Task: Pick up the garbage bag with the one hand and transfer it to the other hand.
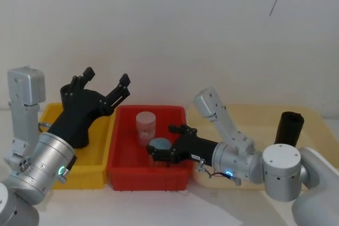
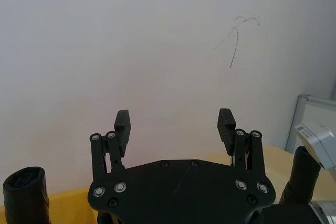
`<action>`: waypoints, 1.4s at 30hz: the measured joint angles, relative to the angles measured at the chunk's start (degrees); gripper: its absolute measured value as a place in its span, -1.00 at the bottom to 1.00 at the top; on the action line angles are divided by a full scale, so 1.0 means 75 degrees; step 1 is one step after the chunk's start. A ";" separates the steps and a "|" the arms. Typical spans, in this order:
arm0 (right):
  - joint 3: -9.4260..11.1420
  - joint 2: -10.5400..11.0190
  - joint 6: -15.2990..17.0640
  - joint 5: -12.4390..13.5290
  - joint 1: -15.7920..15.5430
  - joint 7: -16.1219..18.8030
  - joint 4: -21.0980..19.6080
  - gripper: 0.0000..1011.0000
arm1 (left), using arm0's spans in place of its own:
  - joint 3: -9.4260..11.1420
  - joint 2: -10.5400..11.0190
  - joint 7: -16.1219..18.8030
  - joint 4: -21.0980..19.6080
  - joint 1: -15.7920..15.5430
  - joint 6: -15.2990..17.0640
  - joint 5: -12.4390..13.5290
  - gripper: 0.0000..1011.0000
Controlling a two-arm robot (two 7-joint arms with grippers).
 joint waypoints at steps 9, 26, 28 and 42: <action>-0.0077 0.0003 0.0106 0.0074 0.0117 0.0124 0.0156 0.98 | 0.0000 0.0000 0.0000 0.0000 0.0000 0.0000 0.0000 0.98; -0.0300 0.0104 0.0189 0.0159 0.0279 0.0435 0.0296 0.98 | 0.0000 0.0000 0.0000 -0.0001 0.0000 0.0000 0.0000 0.98; -0.0313 0.0108 0.0193 0.0161 0.0285 0.0450 0.0296 0.97 | 0.0000 0.0000 0.0000 0.0000 0.0000 0.0000 -0.0001 0.98; -0.0498 0.0198 0.0228 0.0177 0.0334 0.0564 0.0219 0.29 | 0.0000 0.0000 0.0000 -0.0001 0.0000 0.0000 0.0000 0.98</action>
